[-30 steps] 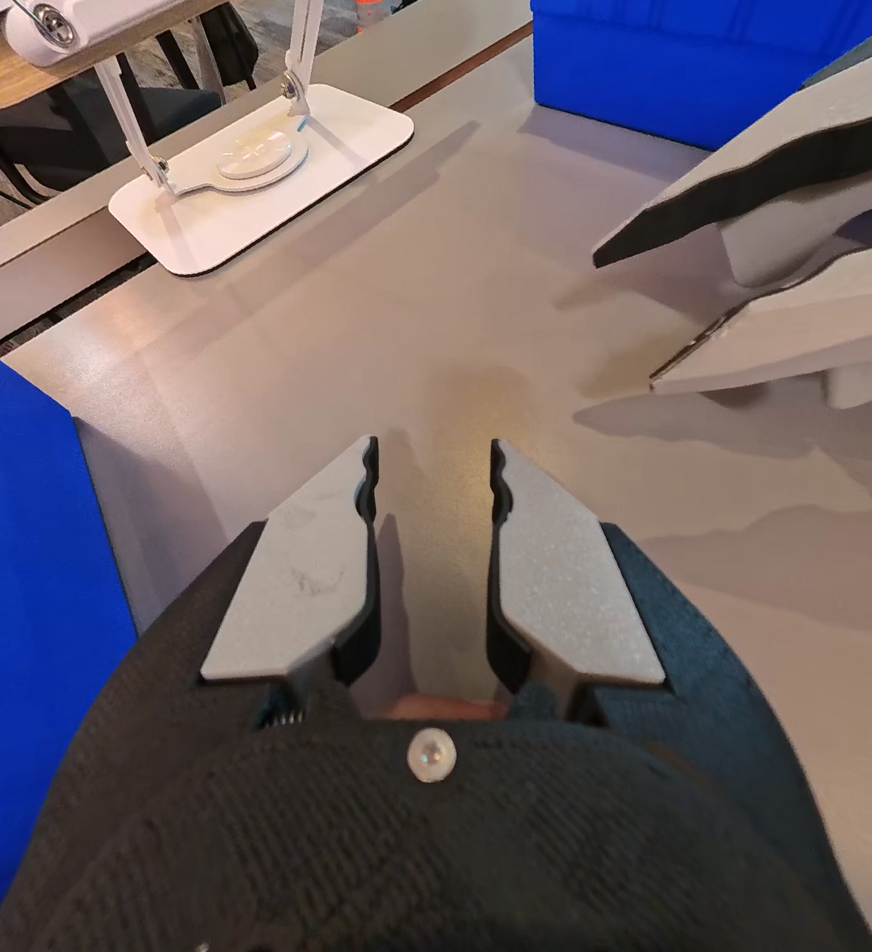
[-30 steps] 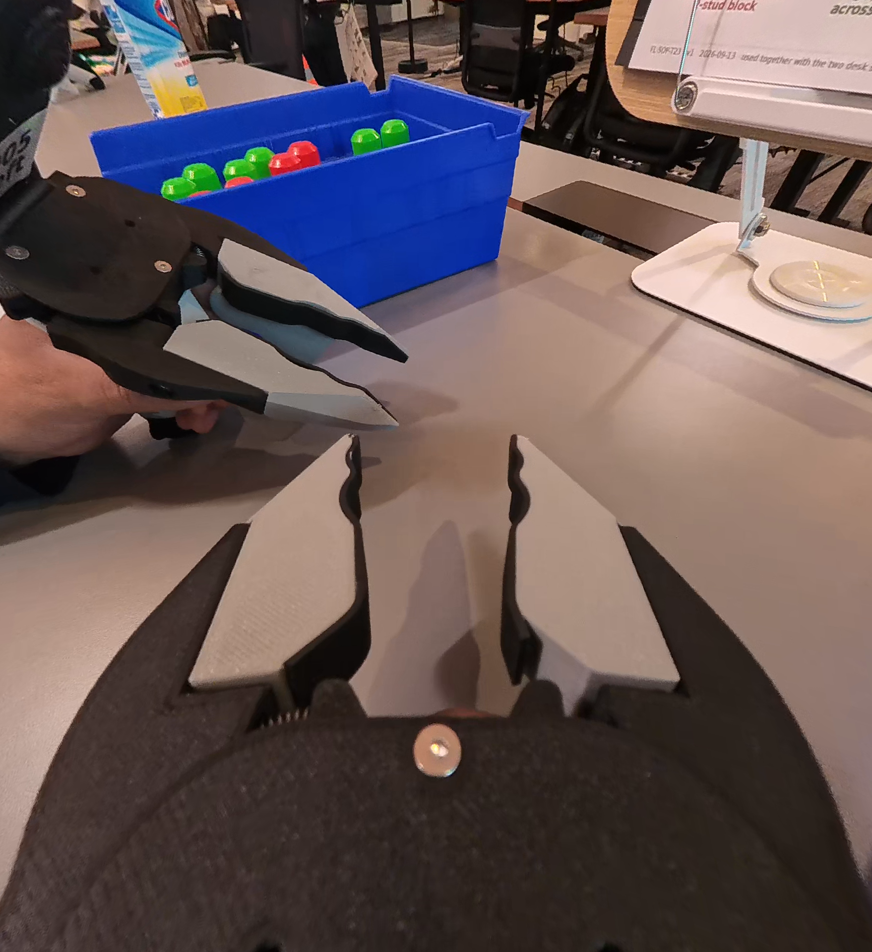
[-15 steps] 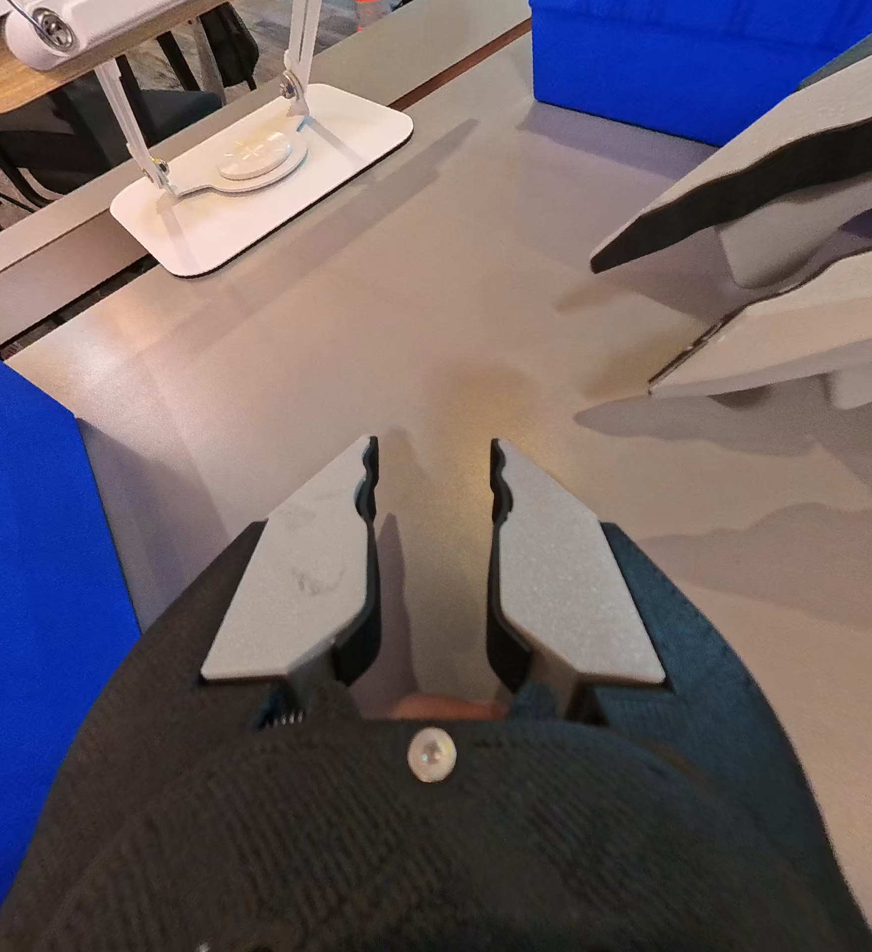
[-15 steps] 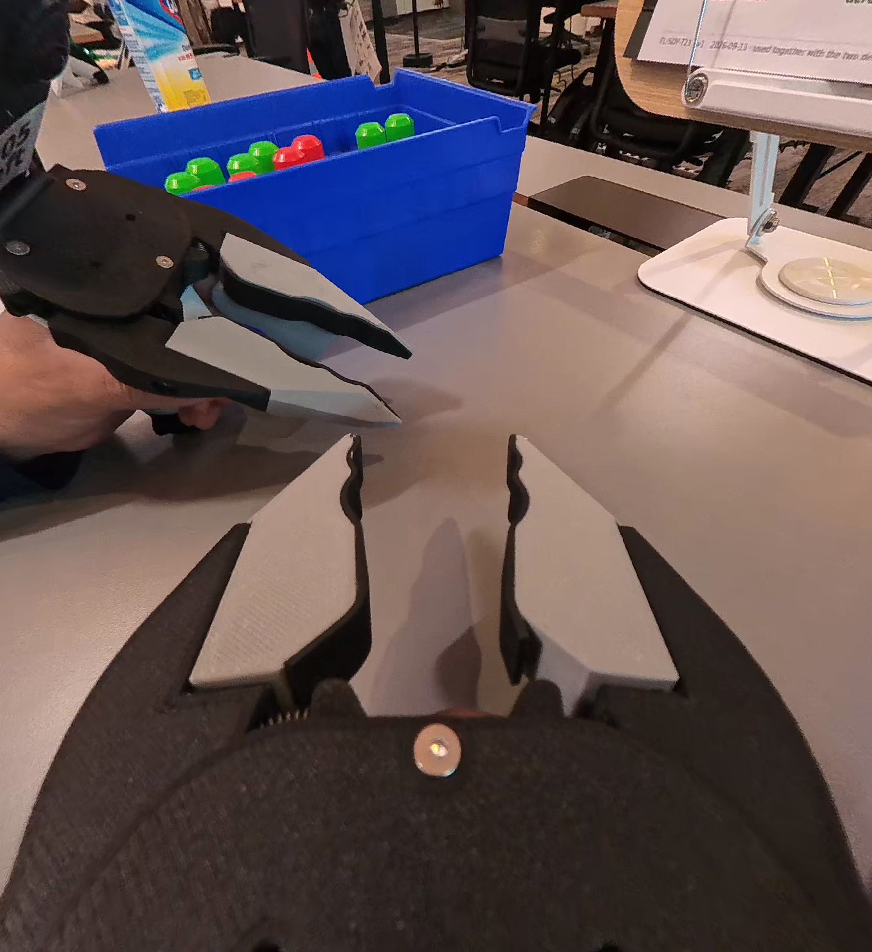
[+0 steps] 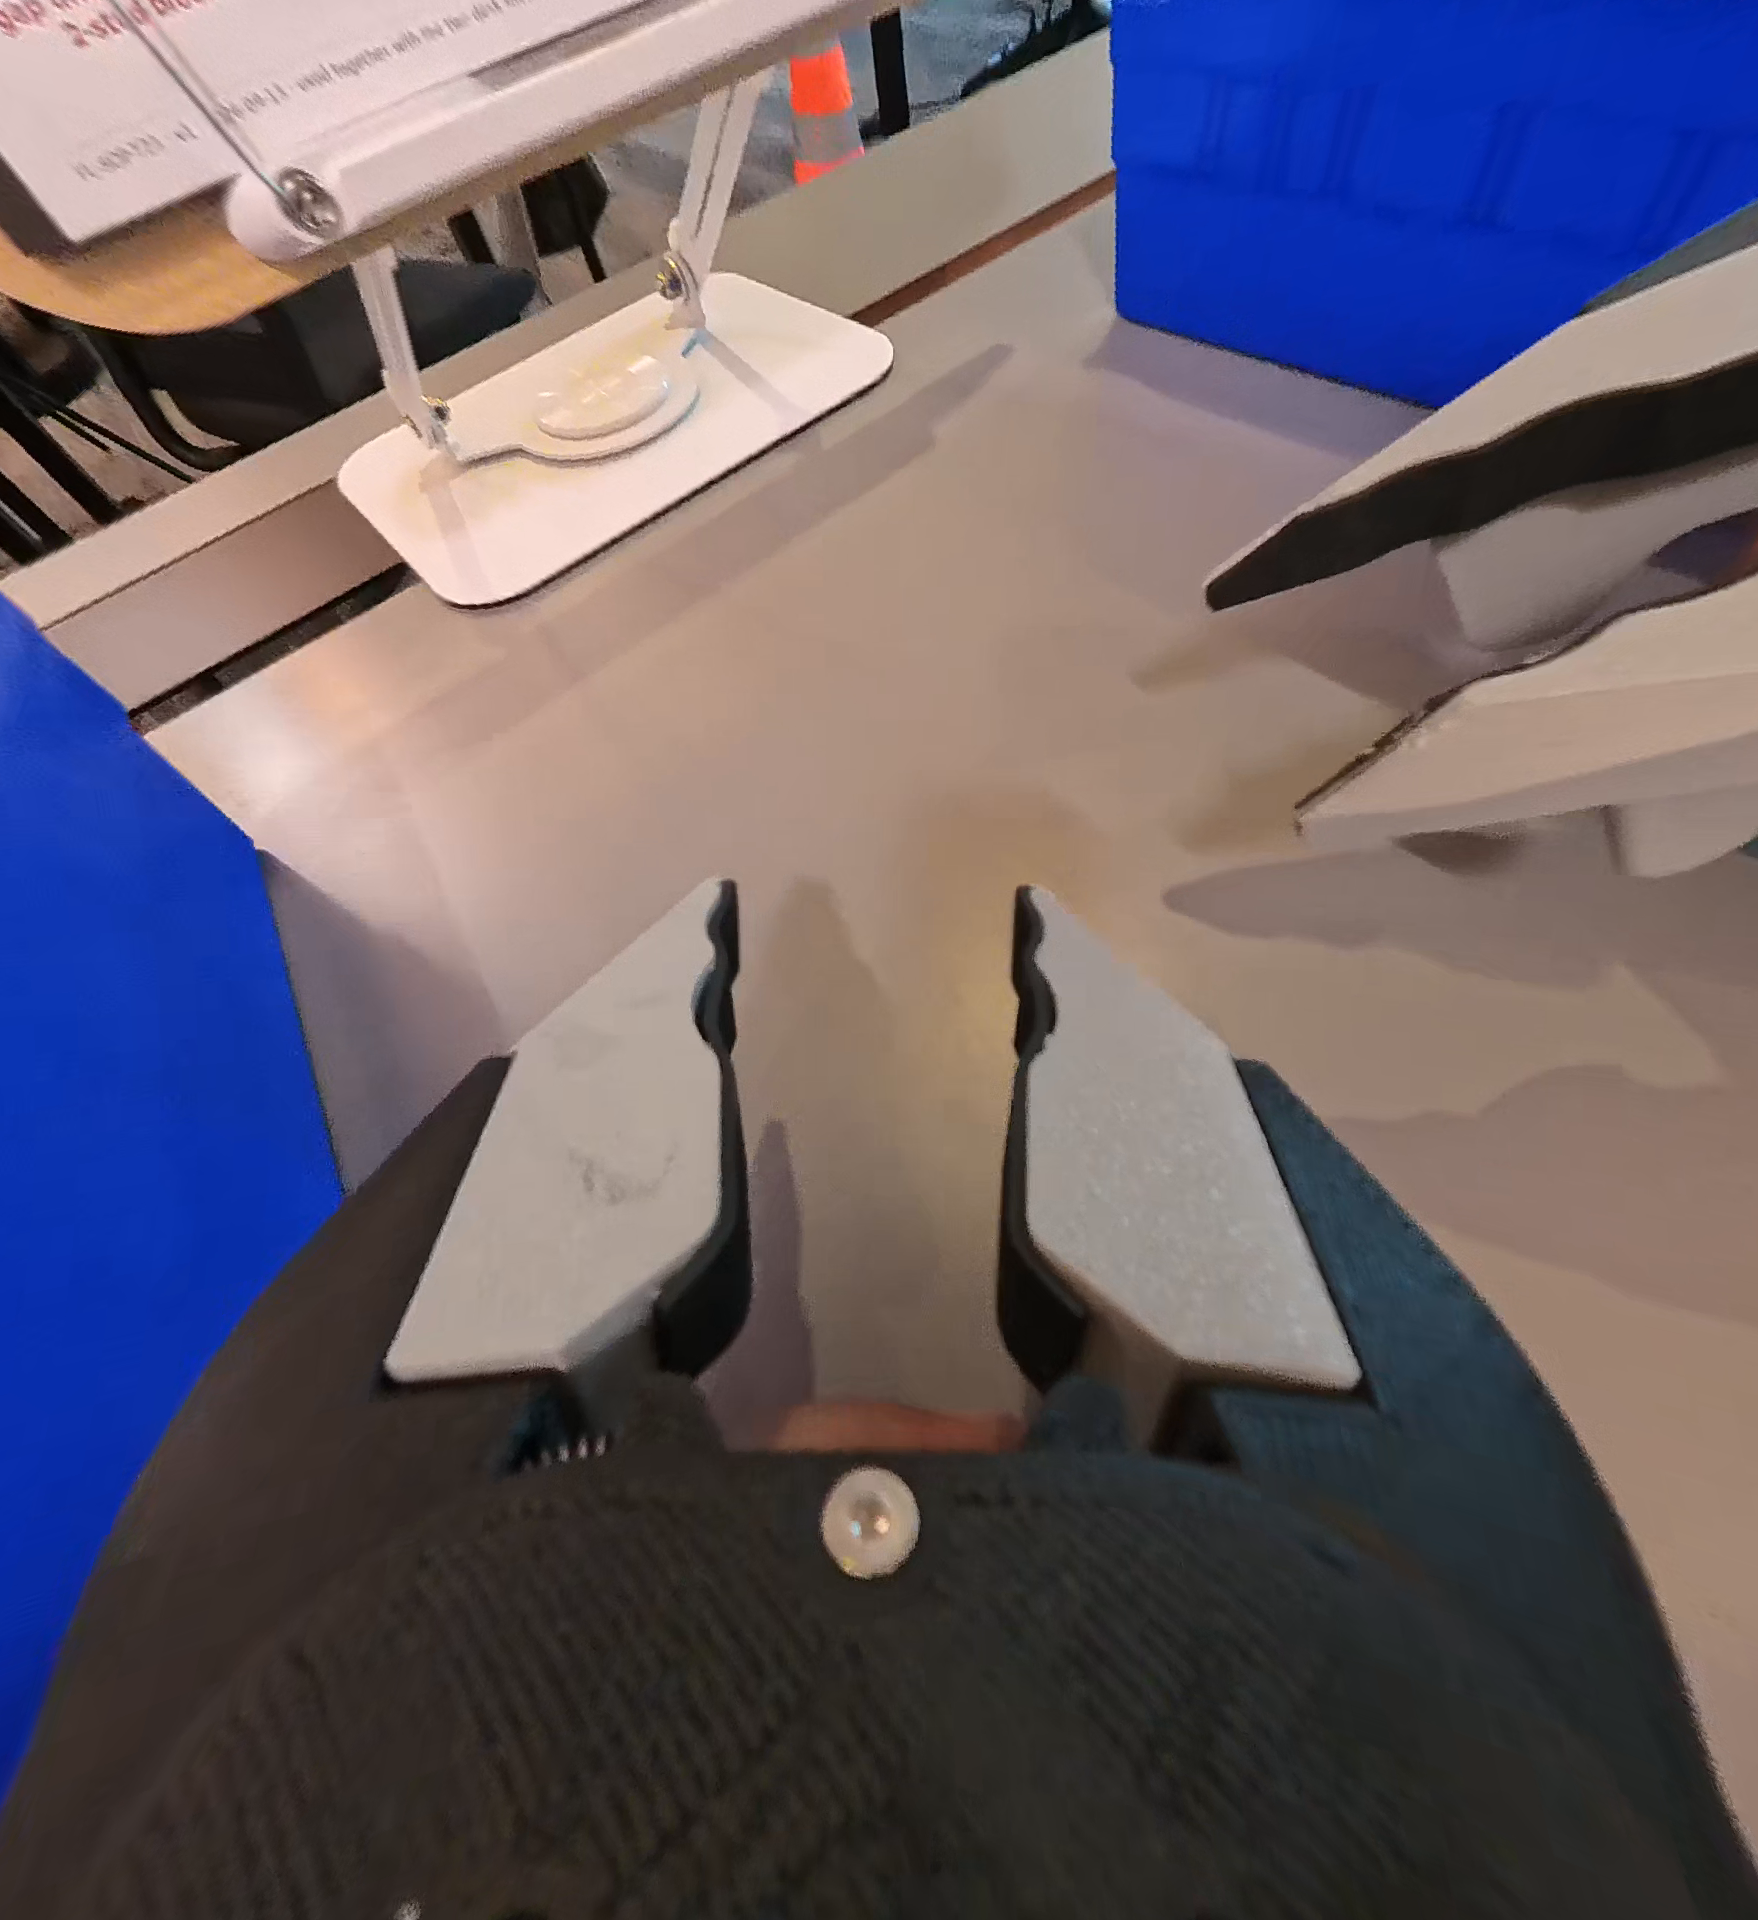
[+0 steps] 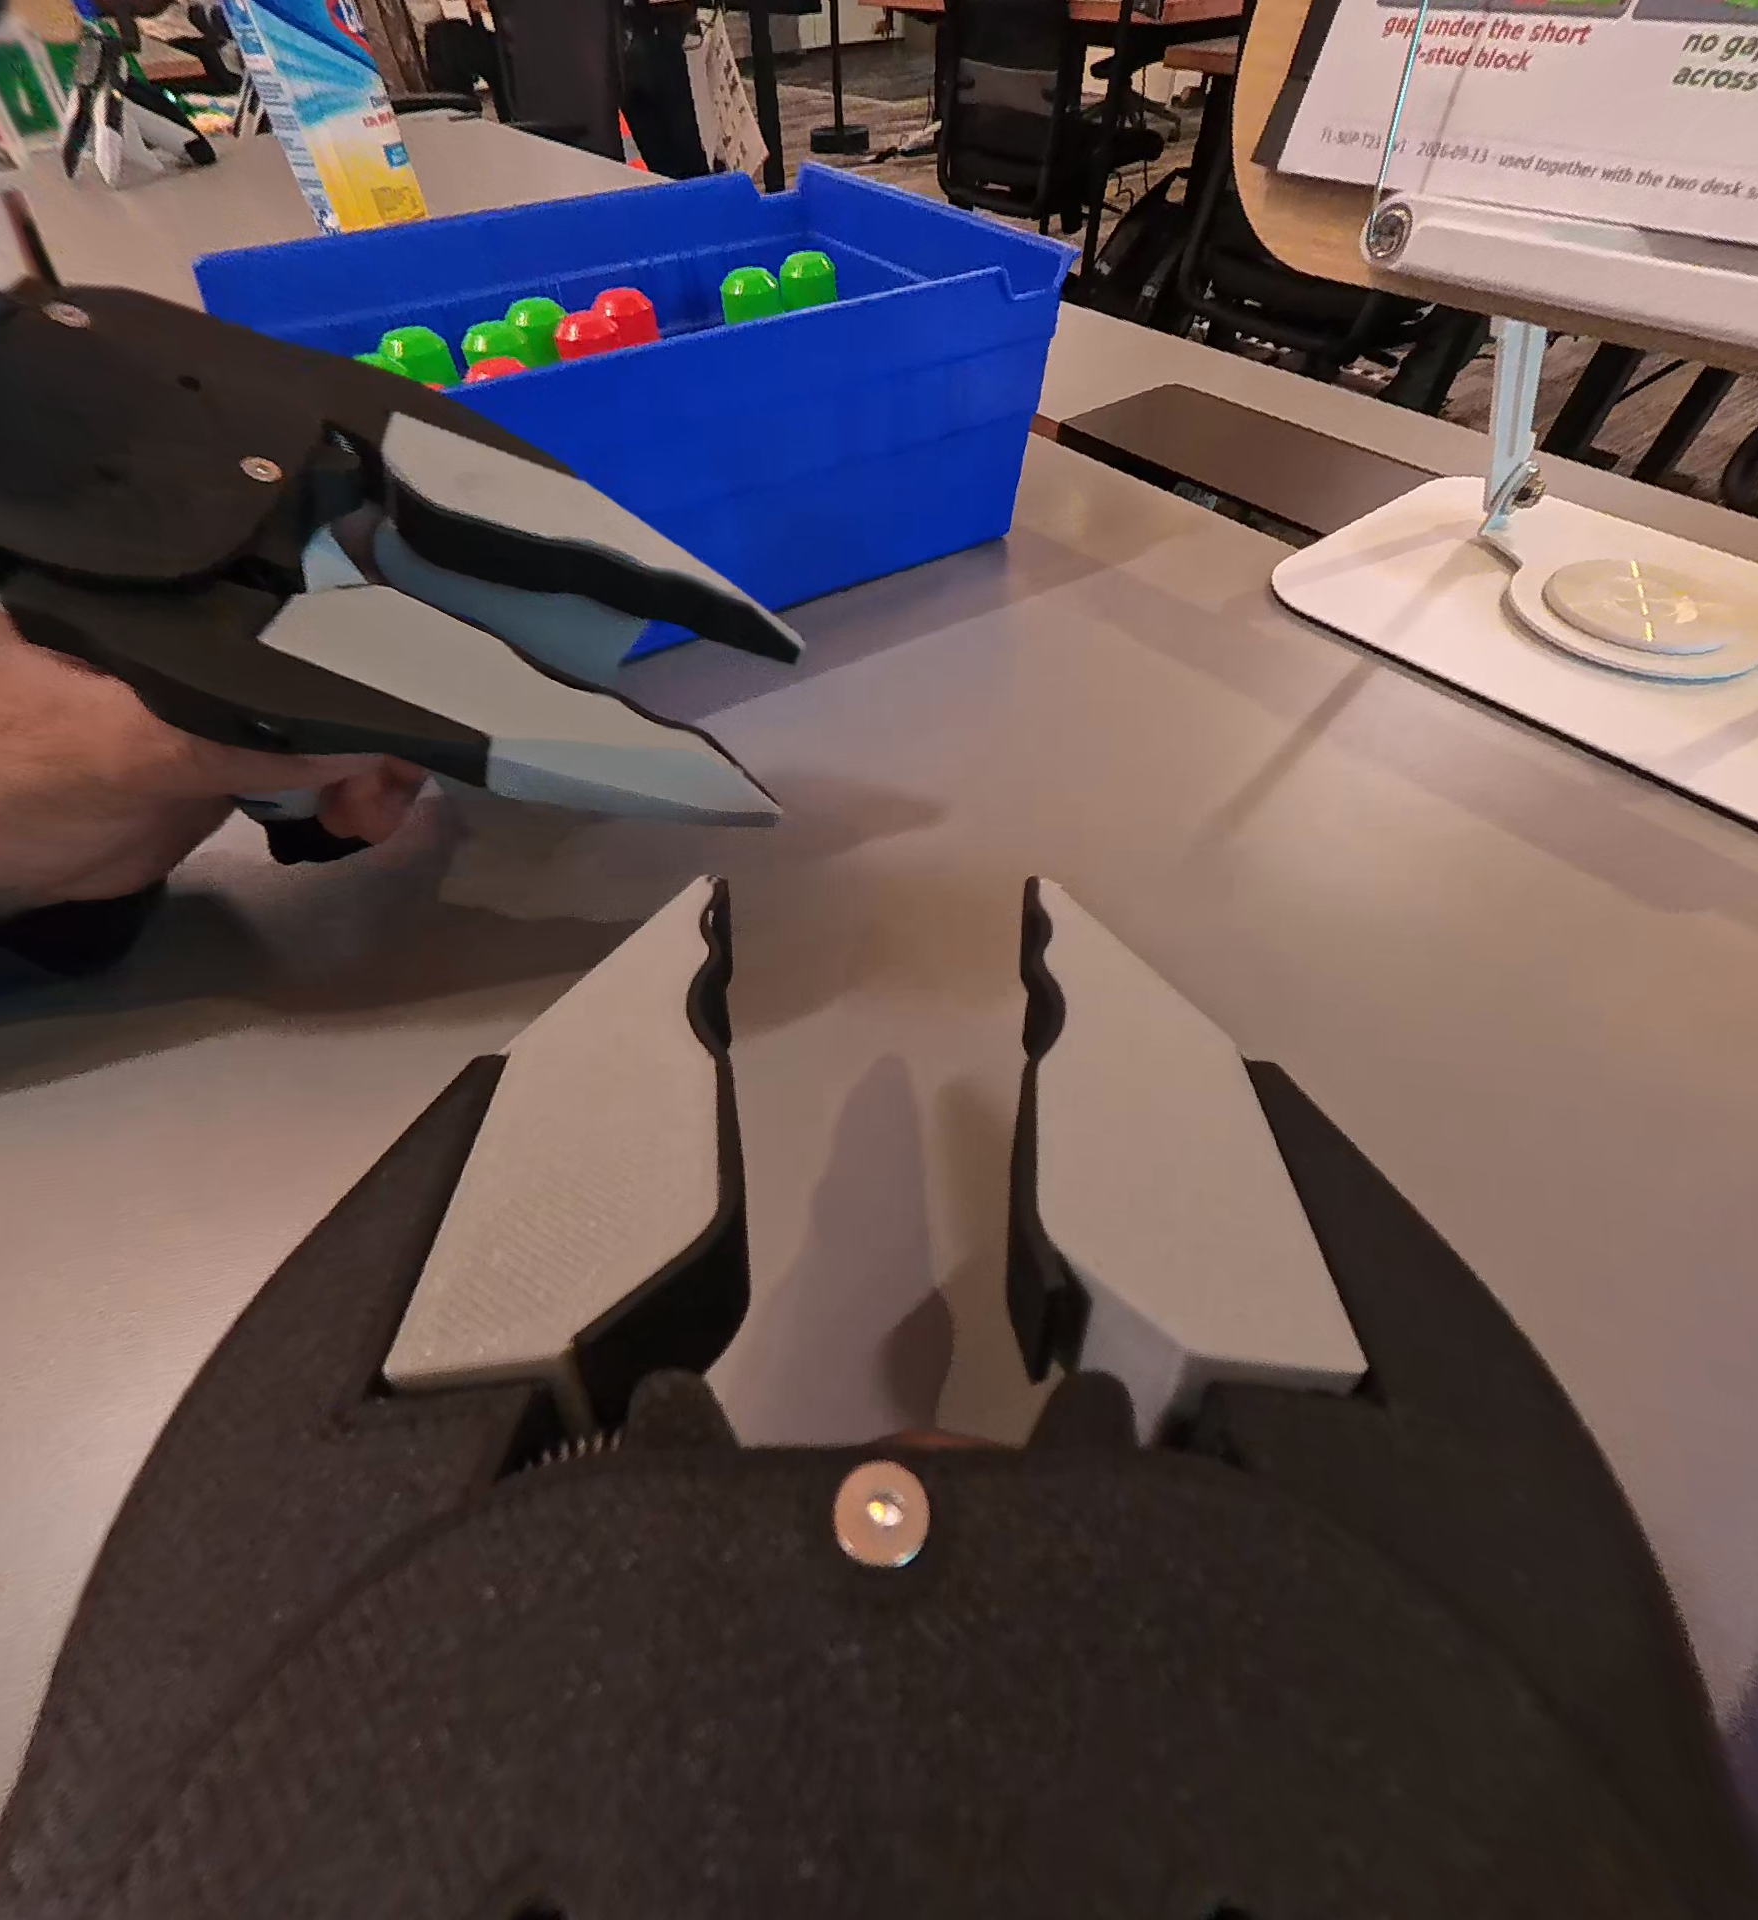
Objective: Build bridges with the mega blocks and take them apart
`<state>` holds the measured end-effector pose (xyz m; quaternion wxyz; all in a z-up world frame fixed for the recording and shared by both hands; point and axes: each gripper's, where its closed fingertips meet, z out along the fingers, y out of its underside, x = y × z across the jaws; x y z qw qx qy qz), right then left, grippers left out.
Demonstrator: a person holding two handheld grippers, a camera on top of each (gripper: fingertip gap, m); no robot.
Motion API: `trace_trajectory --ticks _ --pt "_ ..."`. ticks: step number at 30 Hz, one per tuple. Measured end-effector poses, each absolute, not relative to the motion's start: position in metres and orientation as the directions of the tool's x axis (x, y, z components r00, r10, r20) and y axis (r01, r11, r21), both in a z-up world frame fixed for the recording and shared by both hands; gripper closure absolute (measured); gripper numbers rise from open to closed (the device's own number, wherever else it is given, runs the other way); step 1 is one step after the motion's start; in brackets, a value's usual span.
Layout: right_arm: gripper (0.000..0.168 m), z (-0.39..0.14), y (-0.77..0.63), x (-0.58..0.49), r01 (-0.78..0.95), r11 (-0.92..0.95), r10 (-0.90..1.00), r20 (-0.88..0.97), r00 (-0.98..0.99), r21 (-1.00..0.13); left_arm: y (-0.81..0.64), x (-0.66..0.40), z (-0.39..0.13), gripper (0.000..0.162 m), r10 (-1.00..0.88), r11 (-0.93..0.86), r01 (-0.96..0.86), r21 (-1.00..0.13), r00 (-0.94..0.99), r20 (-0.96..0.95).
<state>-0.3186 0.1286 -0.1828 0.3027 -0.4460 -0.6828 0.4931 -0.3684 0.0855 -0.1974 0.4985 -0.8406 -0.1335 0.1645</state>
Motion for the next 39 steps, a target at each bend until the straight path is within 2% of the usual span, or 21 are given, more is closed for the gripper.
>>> trace_trajectory --ticks 6,8,11,17,23,30,34,39 --pt "0.115 -0.187 0.133 -0.321 0.324 0.123 0.911 -0.022 -0.411 -0.938 0.062 -0.349 -0.191 0.103 0.401 -0.383 0.186 -0.905 0.916 0.018" --pt "0.115 -0.188 0.135 -0.321 0.326 0.12 0.912 -0.025 -0.409 -0.938 0.044 -0.331 -0.164 0.104 0.366 -0.269 0.22 -0.938 0.924 0.112" --pt "0.115 -0.186 0.138 -0.322 0.321 0.113 0.916 -0.027 -0.4 -0.94 -0.001 -0.326 -0.133 0.105 0.402 -0.156 0.228 -0.961 0.903 0.149" --pt "0.115 -0.184 0.142 -0.326 0.312 0.102 0.919 -0.03 -0.393 -0.945 -0.083 -0.376 -0.13 0.104 0.601 -0.301 0.292 -0.908 0.797 0.057" --pt "0.115 -0.183 0.144 -0.327 0.308 0.106 0.922 -0.023 -0.387 -0.945 -0.093 -0.402 -0.123 0.103 0.613 -0.355 0.326 -0.876 0.789 0.045" --pt "0.115 -0.186 0.151 -0.328 0.319 0.084 0.928 -0.043 -0.371 -0.944 -0.083 -0.418 -0.159 0.106 0.615 -0.481 0.349 -0.804 0.788 -0.027" --pt "0.115 -0.183 0.153 -0.328 0.312 0.061 0.928 -0.062 -0.369 -0.948 -0.078 -0.423 -0.172 0.108 0.613 -0.501 0.384 -0.775 0.79 -0.005" --pt "0.115 -0.184 0.15 -0.328 0.319 0.07 0.924 -0.059 -0.377 -0.945 -0.078 -0.428 -0.201 0.112 0.598 -0.596 0.426 -0.68 0.801 -0.022"
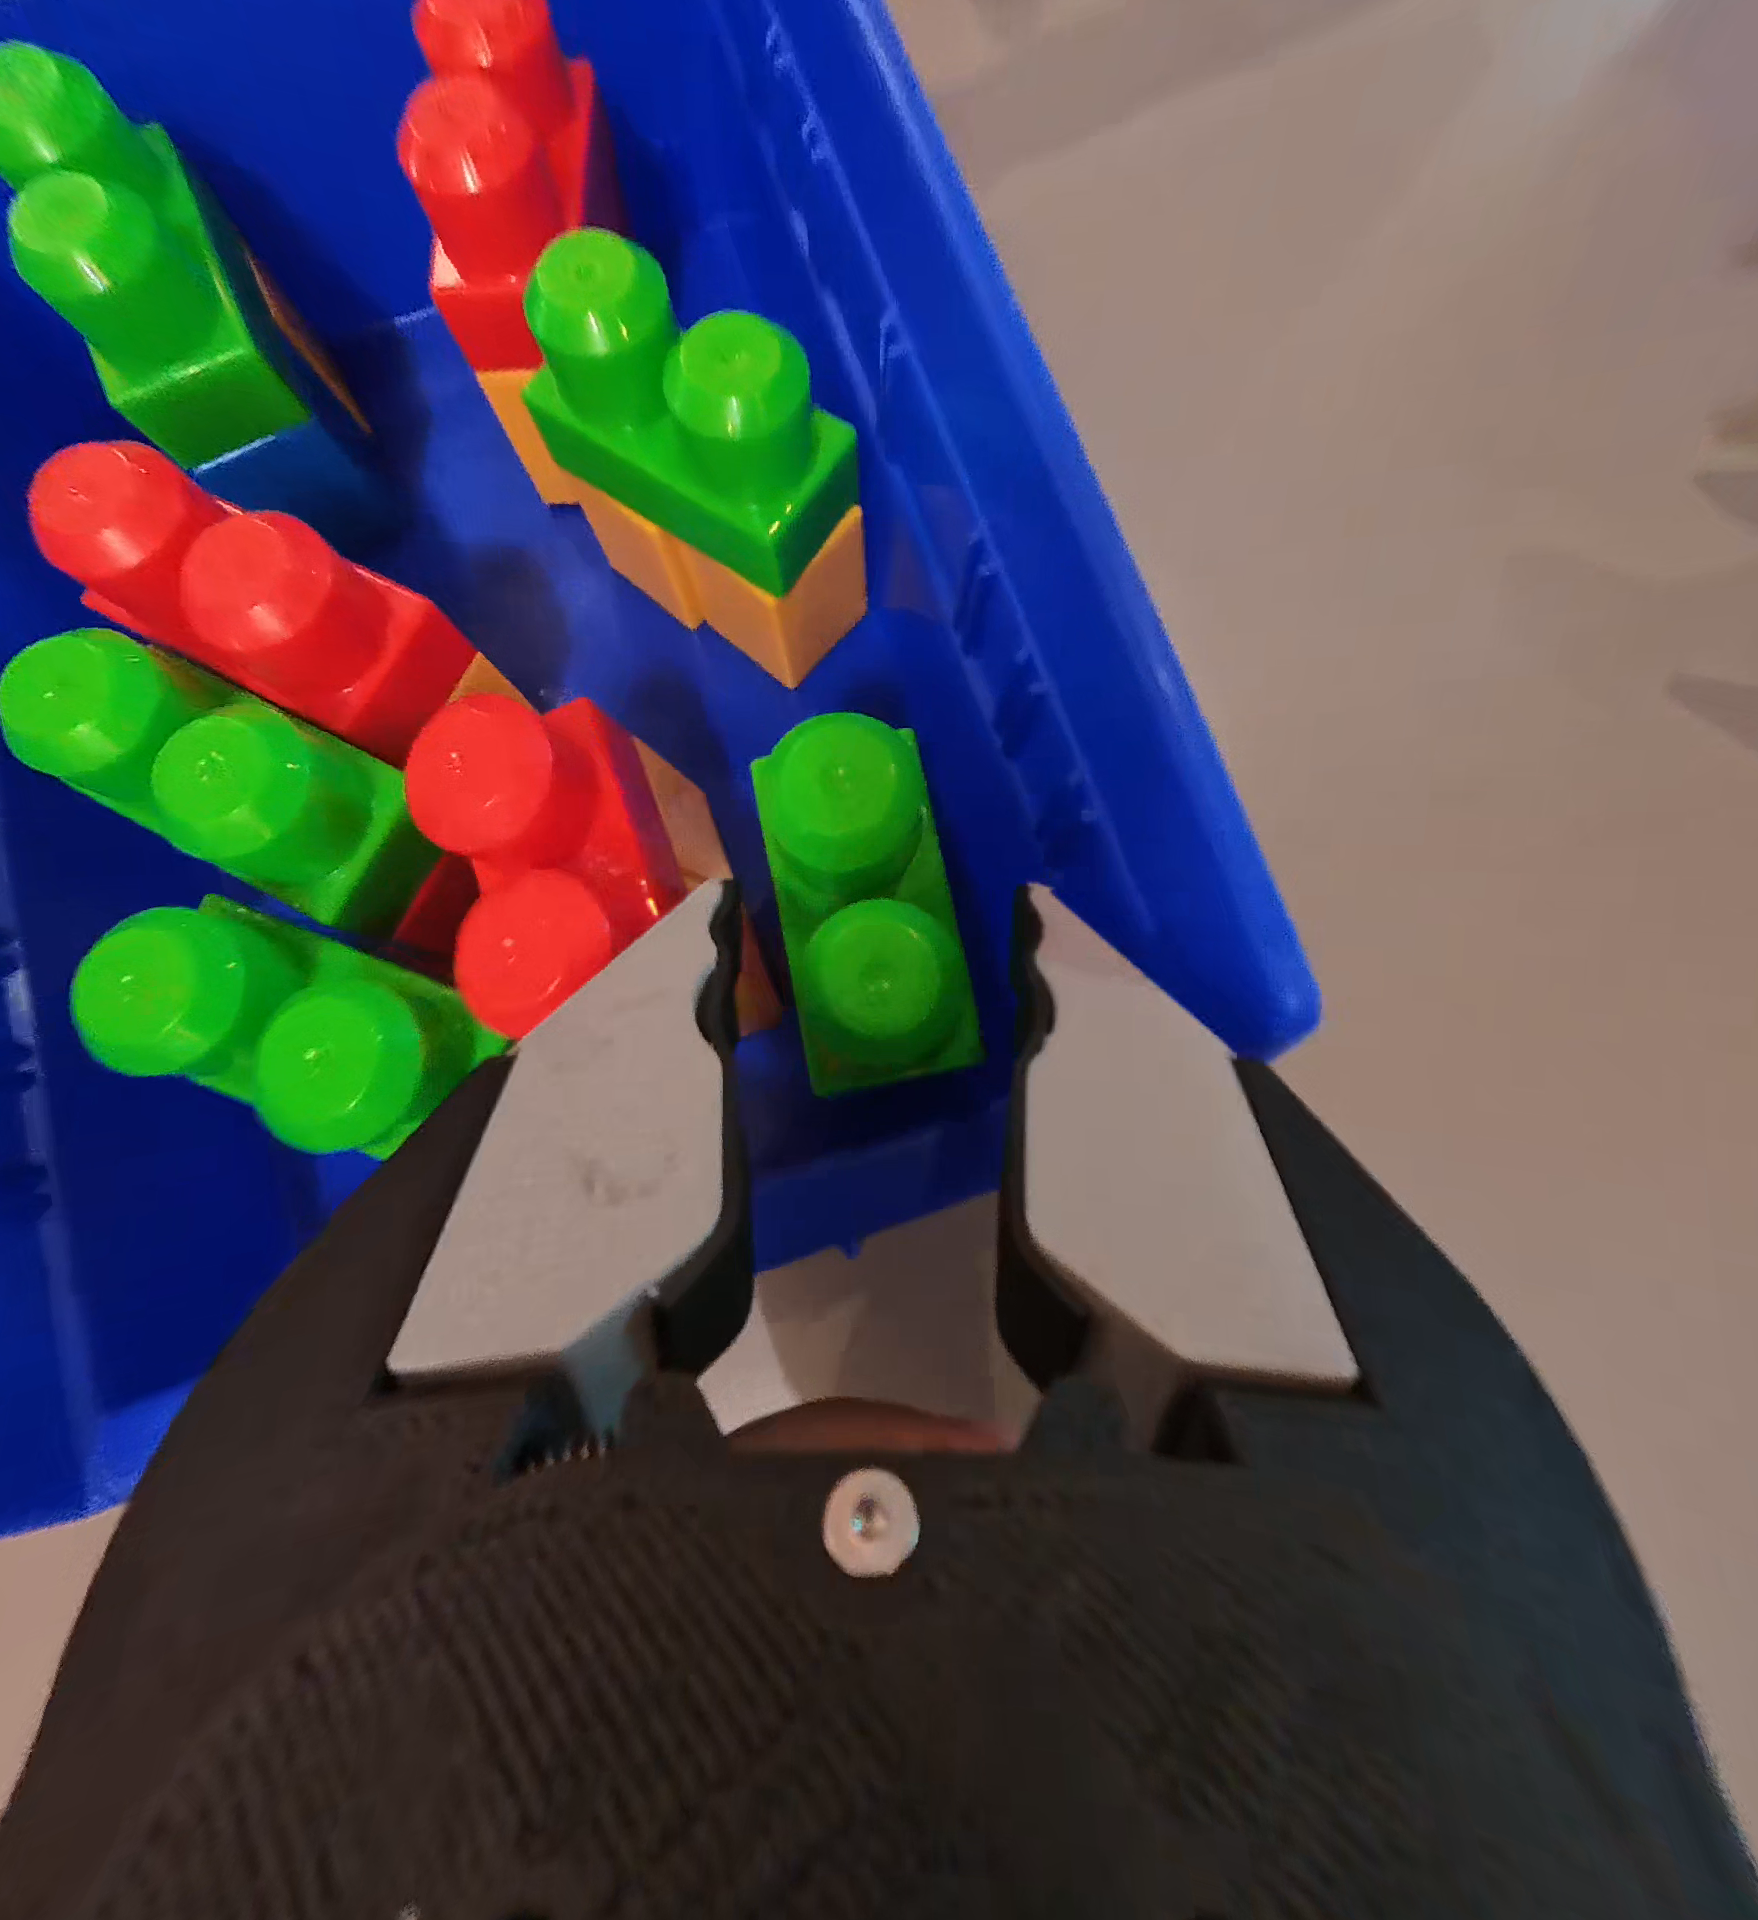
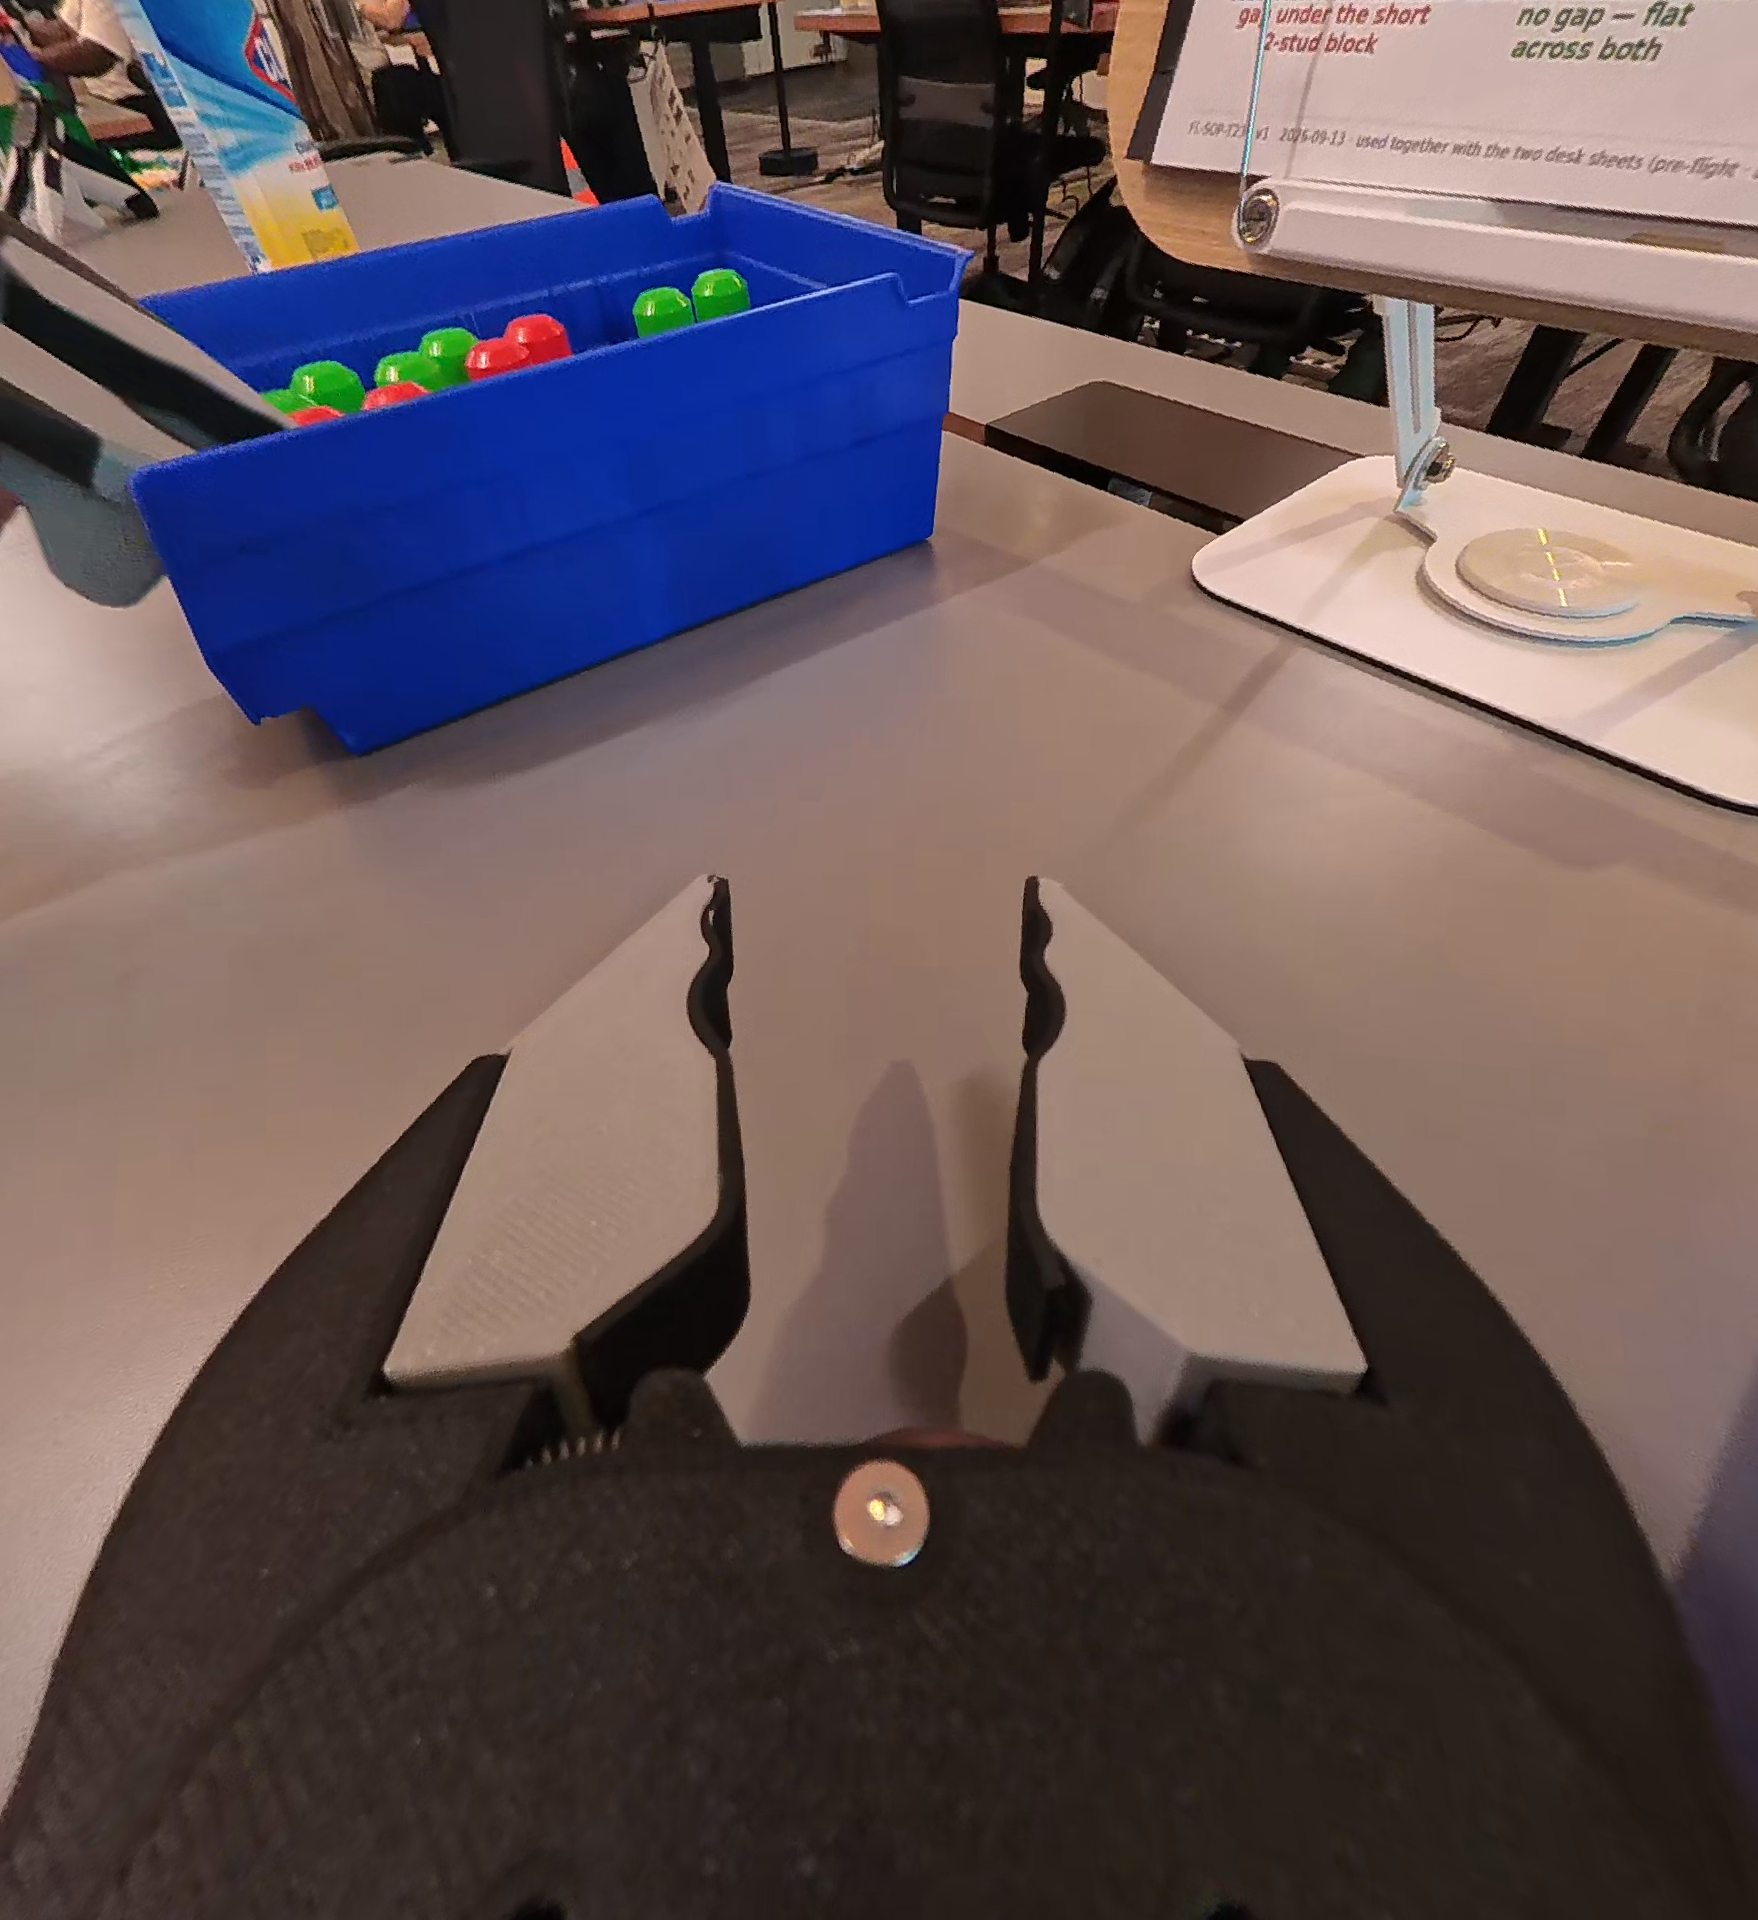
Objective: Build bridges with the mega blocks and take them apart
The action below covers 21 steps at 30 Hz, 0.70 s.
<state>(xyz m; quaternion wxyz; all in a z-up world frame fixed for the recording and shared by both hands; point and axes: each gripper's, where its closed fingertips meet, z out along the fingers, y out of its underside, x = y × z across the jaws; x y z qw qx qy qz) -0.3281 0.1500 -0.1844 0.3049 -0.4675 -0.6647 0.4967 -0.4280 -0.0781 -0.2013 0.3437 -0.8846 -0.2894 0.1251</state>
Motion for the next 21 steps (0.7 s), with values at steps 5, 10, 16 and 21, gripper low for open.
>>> trace_trajectory --ticks 5,10,16,21 --pt "0.115 -0.184 0.15 -0.328 0.317 0.076 0.924 -0.053 -0.379 -0.945 -0.074 -0.434 -0.215 0.123 0.595 -0.633 0.445 -0.633 0.803 -0.03" --pt "0.115 -0.182 0.151 -0.328 0.315 0.061 0.924 -0.066 -0.376 -0.947 -0.08 -0.441 -0.2 0.128 0.608 -0.628 0.419 -0.656 0.79 -0.079" --pt "0.115 -0.182 0.15 -0.328 0.313 0.067 0.923 -0.06 -0.379 -0.947 -0.093 -0.449 -0.156 0.128 0.634 -0.546 0.353 -0.76 0.767 -0.099" --pt "0.115 -0.182 0.149 -0.328 0.315 0.062 0.921 -0.067 -0.383 -0.947 -0.087 -0.439 -0.101 0.128 0.635 -0.415 0.286 -0.864 0.771 -0.049"
